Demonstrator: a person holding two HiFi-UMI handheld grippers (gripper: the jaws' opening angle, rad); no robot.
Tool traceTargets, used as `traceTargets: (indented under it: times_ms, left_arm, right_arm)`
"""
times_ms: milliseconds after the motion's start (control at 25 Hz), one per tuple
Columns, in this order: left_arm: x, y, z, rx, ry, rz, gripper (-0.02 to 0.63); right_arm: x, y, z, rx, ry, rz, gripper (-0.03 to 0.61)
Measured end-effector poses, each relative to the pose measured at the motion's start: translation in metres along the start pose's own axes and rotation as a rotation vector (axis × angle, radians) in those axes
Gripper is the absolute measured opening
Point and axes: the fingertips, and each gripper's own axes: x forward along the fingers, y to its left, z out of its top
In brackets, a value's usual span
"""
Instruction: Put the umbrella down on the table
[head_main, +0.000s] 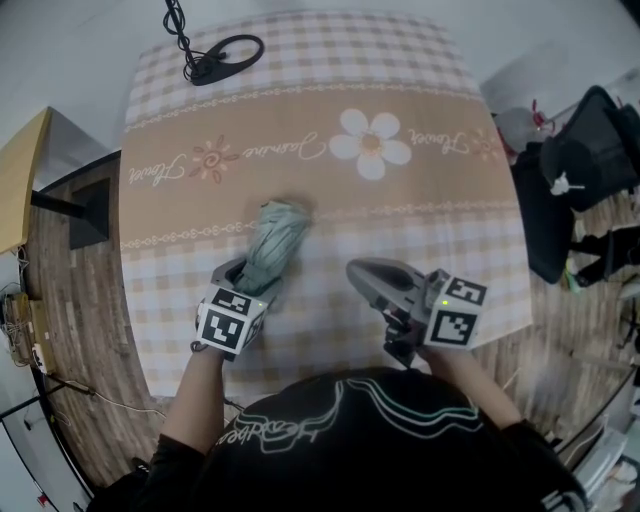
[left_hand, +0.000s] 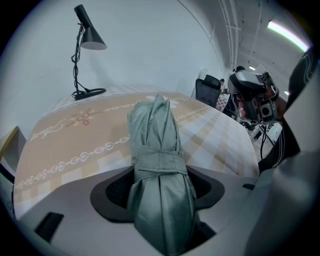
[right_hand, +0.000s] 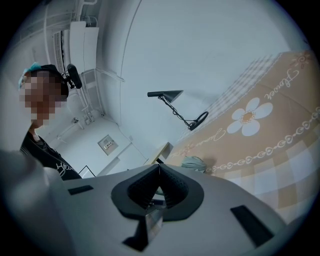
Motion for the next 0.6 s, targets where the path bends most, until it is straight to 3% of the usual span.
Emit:
traceTargets:
  times_ms: [400,600]
  left_arm:
    - [0.002,-0.001,0.0,0.012,-0.008,0.013,0.294]
    - [-0.011,0.005,0.003,0.029,-0.036,0.074,0.322]
  right_arm:
    - [-0.002,0.011,-0.009,0.005,0.0,0.01,0.012]
    - [-0.007,0.022,-0.013,-0.009,0.003,0.016,0.012]
